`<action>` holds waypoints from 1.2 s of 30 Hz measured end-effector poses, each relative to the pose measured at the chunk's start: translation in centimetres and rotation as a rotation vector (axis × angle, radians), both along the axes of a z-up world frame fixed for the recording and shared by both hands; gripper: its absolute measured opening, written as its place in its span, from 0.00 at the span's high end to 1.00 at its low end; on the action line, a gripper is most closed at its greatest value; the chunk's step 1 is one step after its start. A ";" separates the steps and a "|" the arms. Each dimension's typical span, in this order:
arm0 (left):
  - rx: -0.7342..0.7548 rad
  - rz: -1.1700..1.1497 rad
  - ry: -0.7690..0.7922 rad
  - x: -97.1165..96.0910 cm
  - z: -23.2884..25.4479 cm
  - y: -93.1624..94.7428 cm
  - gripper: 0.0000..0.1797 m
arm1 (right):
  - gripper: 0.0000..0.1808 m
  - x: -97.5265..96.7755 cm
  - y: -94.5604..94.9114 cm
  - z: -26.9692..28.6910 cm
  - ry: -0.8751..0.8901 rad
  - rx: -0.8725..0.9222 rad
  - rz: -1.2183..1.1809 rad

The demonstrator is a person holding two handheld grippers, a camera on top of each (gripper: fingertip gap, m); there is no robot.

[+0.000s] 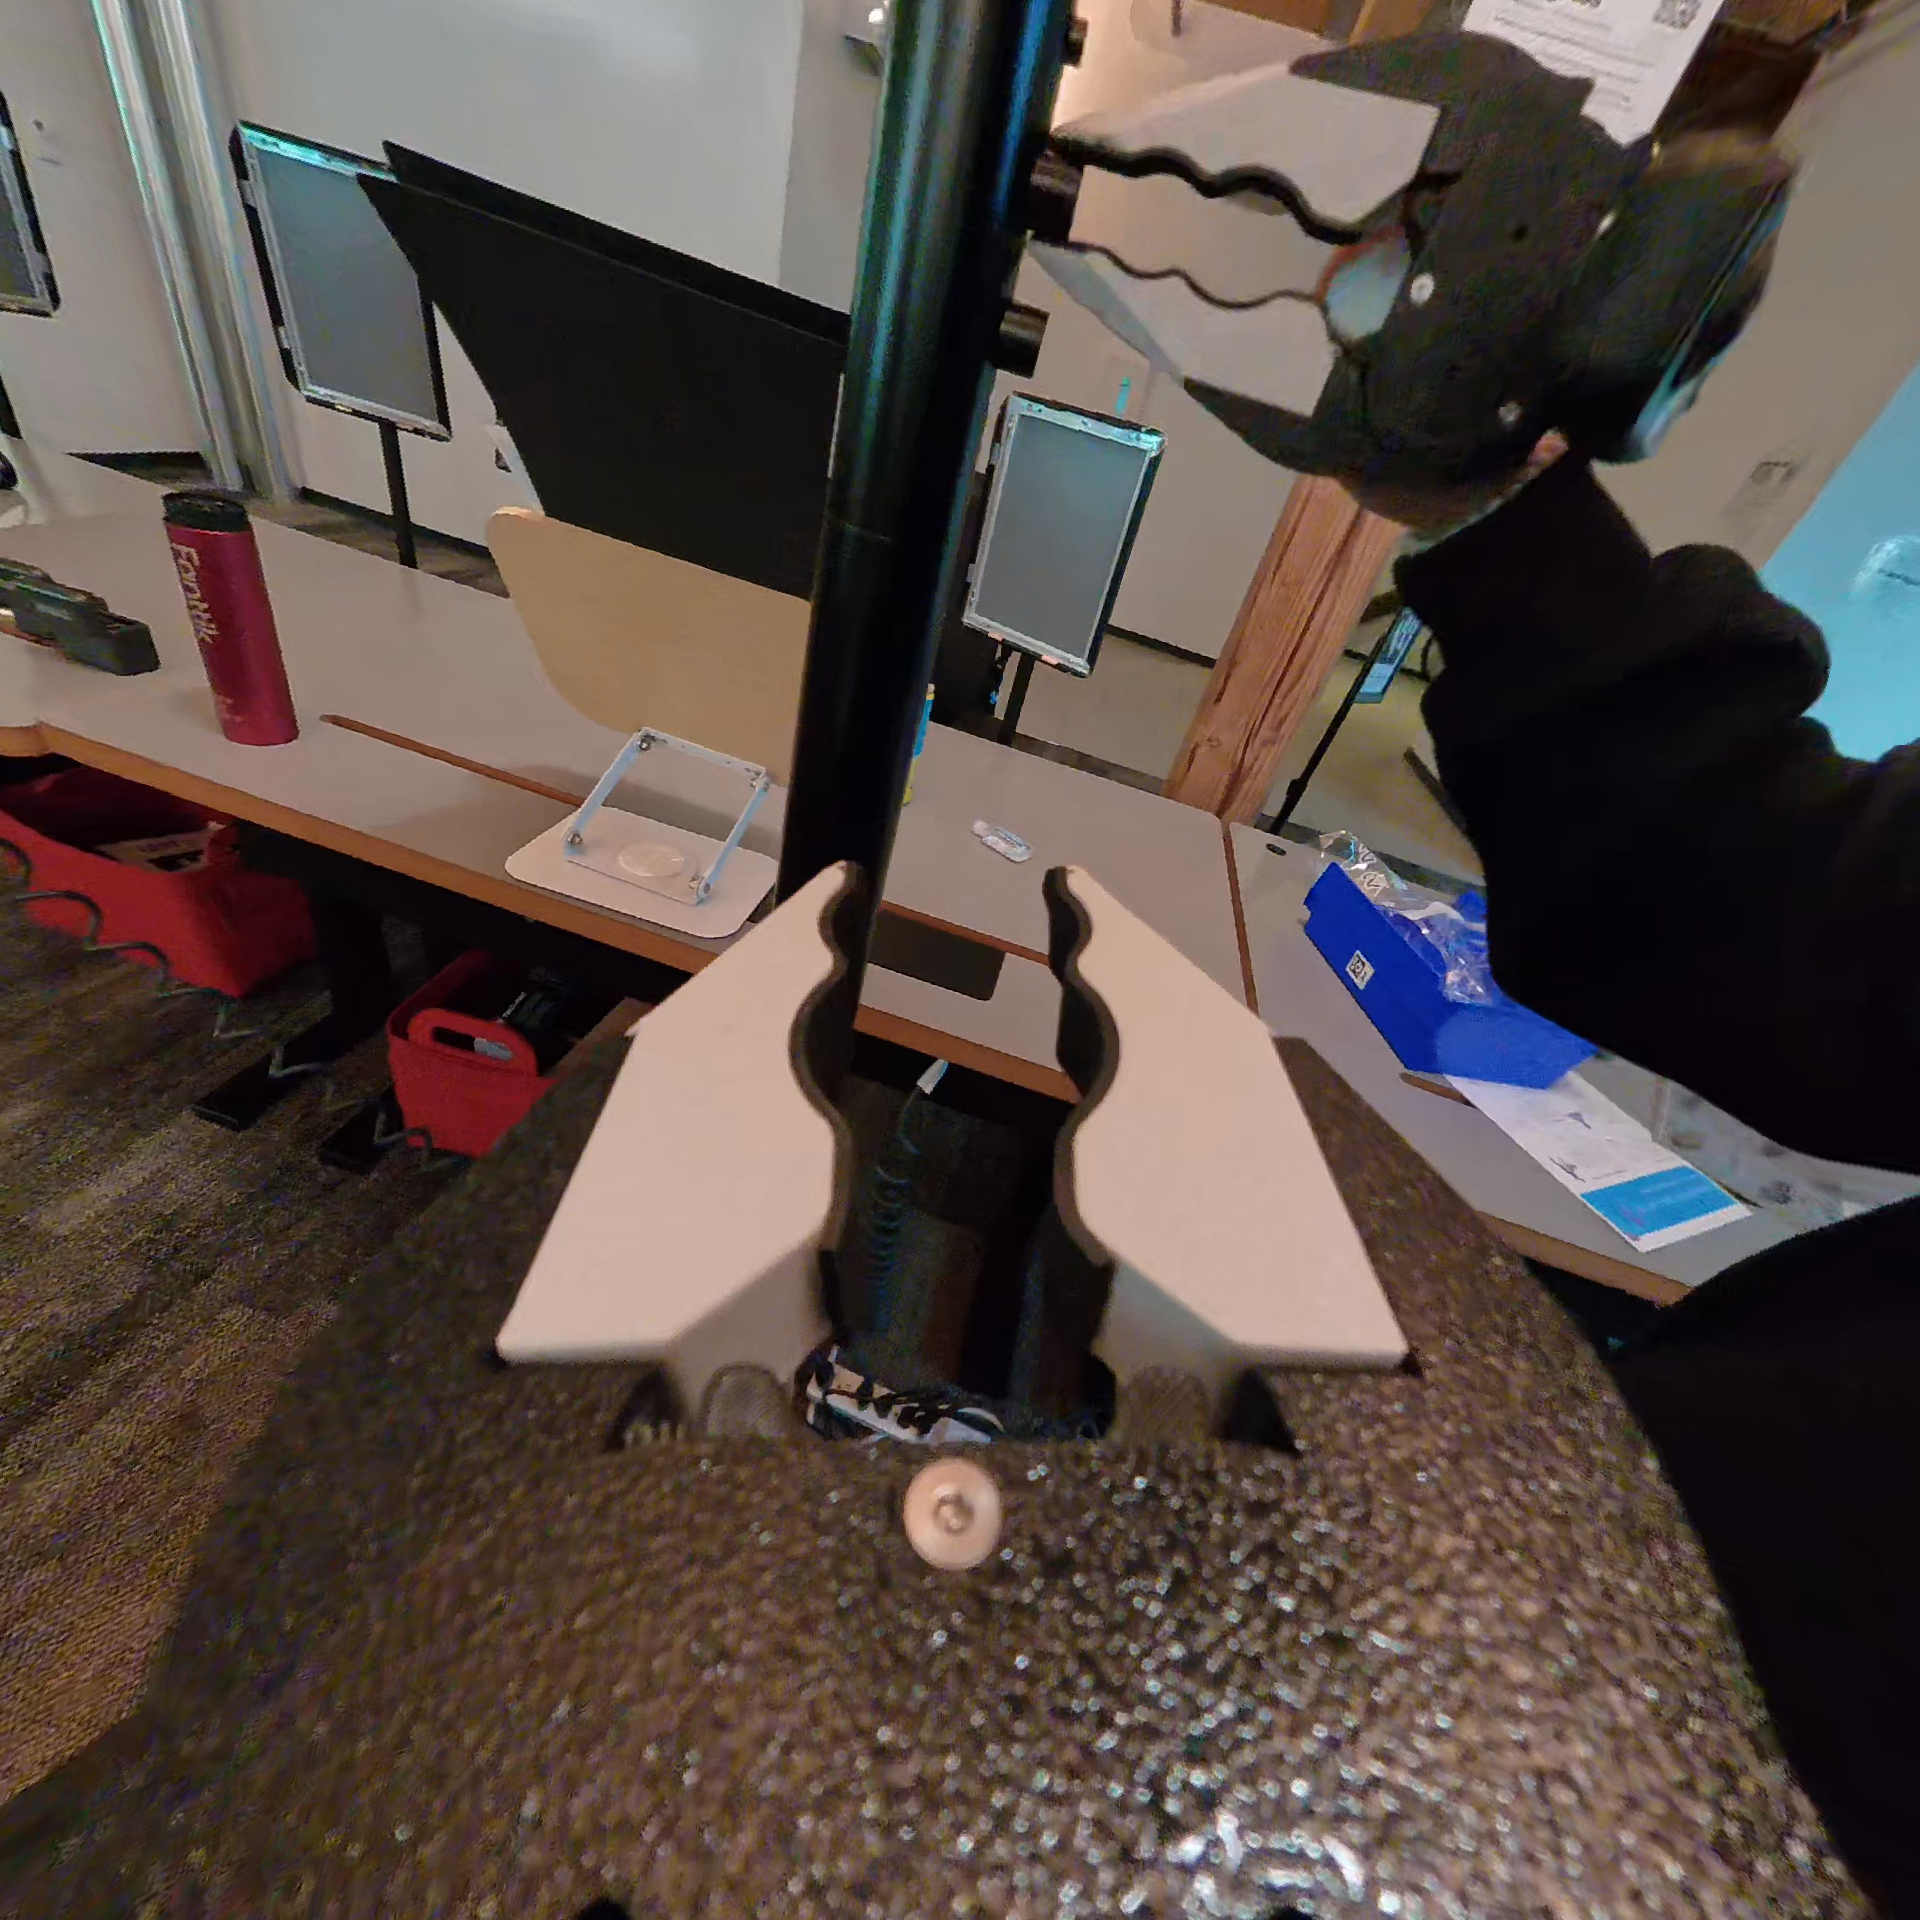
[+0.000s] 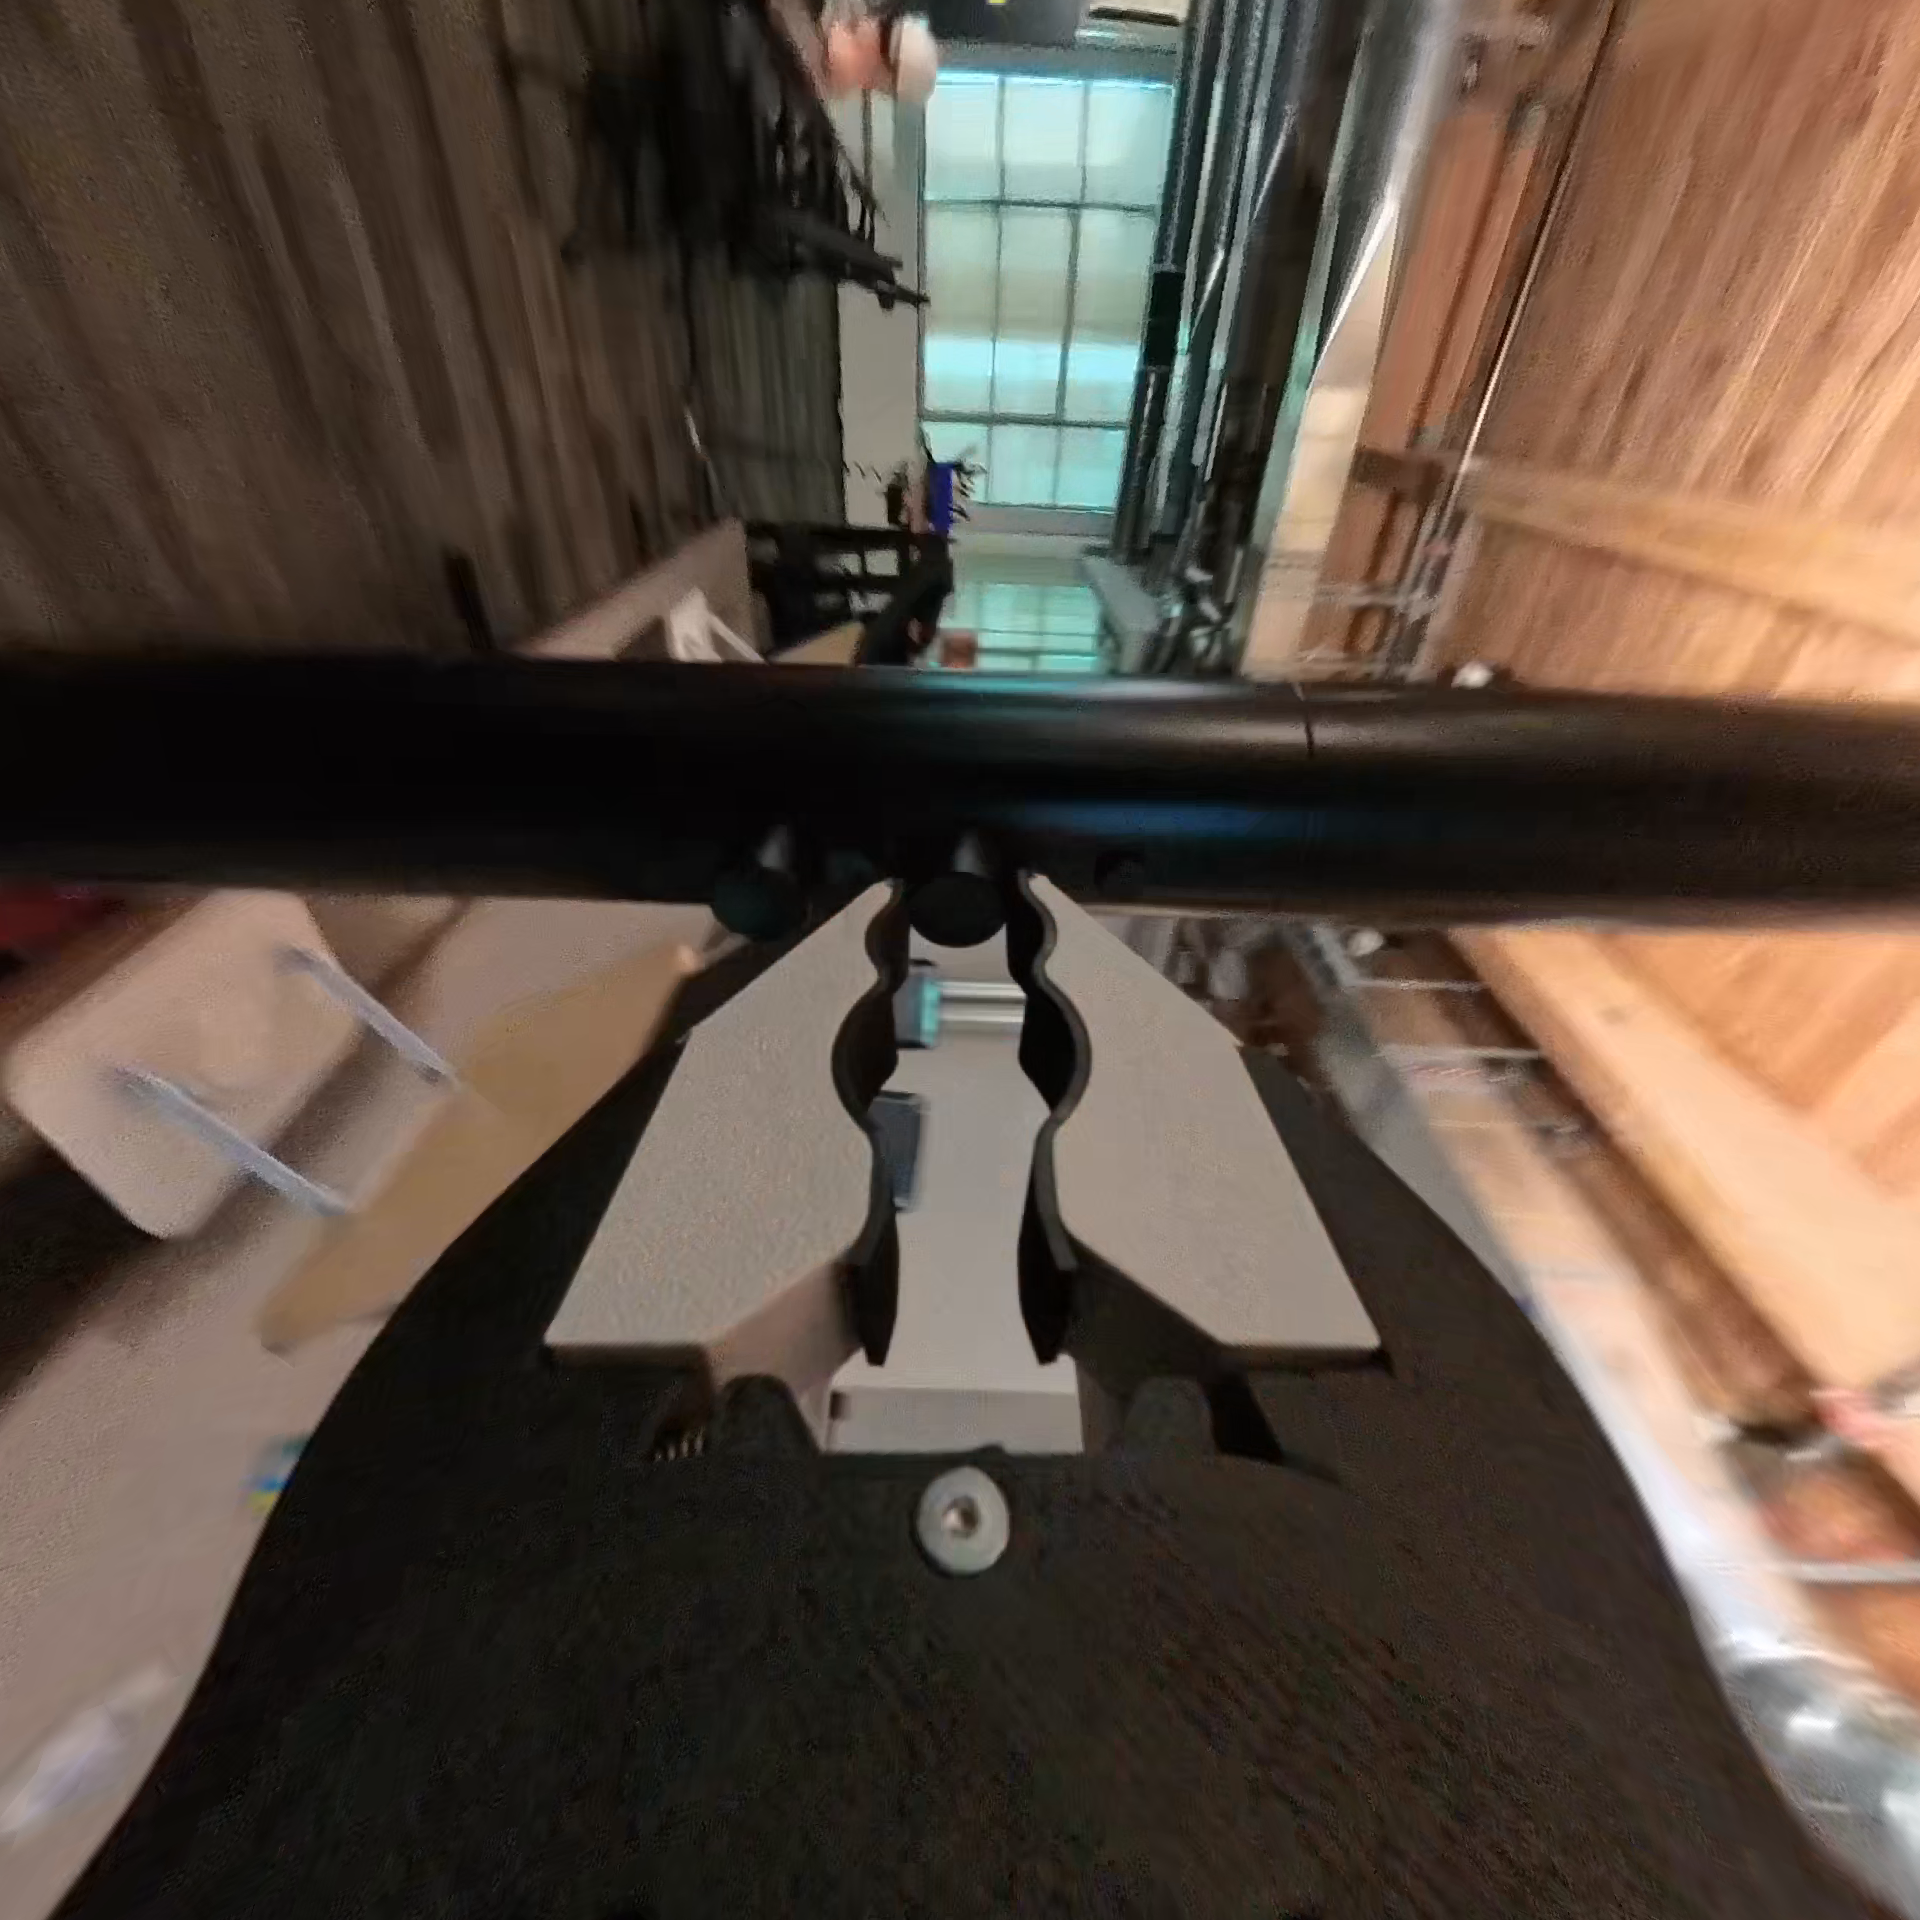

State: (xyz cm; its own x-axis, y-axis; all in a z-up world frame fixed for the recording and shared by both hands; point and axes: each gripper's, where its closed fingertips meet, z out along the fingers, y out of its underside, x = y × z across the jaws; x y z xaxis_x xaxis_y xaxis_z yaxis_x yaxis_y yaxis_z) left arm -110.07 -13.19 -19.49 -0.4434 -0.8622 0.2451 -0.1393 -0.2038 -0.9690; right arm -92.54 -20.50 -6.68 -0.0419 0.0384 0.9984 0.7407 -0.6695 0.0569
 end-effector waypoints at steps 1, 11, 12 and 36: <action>-0.007 0.004 0.000 -0.1 0.0 0.1 0.82 | 0.91 0.0 0.0 0.0 -0.029 -0.016 -0.009; -0.015 0.017 -0.001 -0.3 0.0 0.1 0.82 | 0.86 0.0 -0.9 0.4 1.038 0.825 0.171; -0.019 0.015 -0.001 -0.3 0.0 0.1 0.82 | 0.90 -0.3 -0.6 0.3 1.120 0.855 0.221; -0.027 -0.003 -0.006 -0.1 0.2 0.0 0.82 | 0.89 -0.3 -0.4 0.1 -0.002 -0.023 0.075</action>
